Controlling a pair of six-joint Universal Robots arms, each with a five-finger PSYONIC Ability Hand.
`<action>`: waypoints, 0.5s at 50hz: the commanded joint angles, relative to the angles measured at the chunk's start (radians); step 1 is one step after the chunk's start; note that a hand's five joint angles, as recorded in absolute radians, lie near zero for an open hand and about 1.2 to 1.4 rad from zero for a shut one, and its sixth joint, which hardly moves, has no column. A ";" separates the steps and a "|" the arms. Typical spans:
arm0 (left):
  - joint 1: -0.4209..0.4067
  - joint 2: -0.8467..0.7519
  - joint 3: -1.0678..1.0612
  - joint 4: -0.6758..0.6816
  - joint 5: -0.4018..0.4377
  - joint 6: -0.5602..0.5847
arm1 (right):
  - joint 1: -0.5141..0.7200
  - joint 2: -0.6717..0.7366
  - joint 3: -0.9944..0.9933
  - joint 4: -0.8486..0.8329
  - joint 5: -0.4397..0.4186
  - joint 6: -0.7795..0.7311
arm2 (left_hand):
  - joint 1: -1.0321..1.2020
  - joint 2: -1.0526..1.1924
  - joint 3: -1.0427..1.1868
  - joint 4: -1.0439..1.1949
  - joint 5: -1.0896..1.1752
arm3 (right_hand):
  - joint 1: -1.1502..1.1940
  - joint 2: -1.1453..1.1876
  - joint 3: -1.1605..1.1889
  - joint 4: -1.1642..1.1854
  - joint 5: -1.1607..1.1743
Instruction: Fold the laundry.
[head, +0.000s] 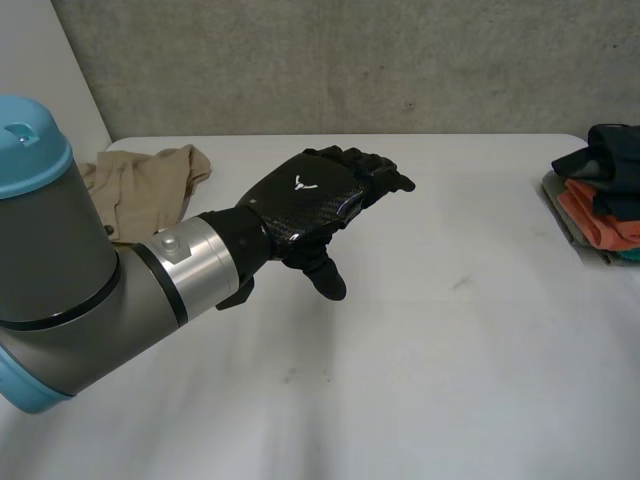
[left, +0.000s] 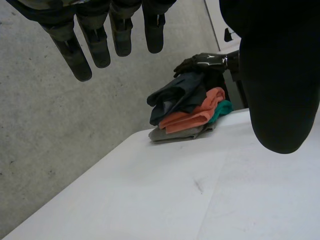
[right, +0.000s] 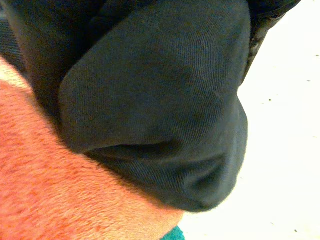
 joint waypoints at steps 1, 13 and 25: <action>0.000 0.000 0.000 0.000 0.000 0.000 | -0.008 -0.111 0.079 0.038 0.092 0.000 | -0.005 0.010 0.003 0.011 -0.006 | -0.045 -0.084 -0.084 -0.151 -0.180; -0.003 0.006 -0.001 0.000 0.000 0.000 | -0.117 -0.319 0.208 0.280 0.113 -0.019 | -0.005 0.010 0.003 0.011 -0.006 | -0.045 -0.084 -0.084 -0.151 -0.180; -0.003 0.043 -0.003 0.000 0.003 -0.049 | -0.374 -0.384 0.123 0.379 0.364 -0.170 | -0.005 0.010 0.003 0.011 -0.006 | -0.045 -0.084 -0.084 -0.151 -0.180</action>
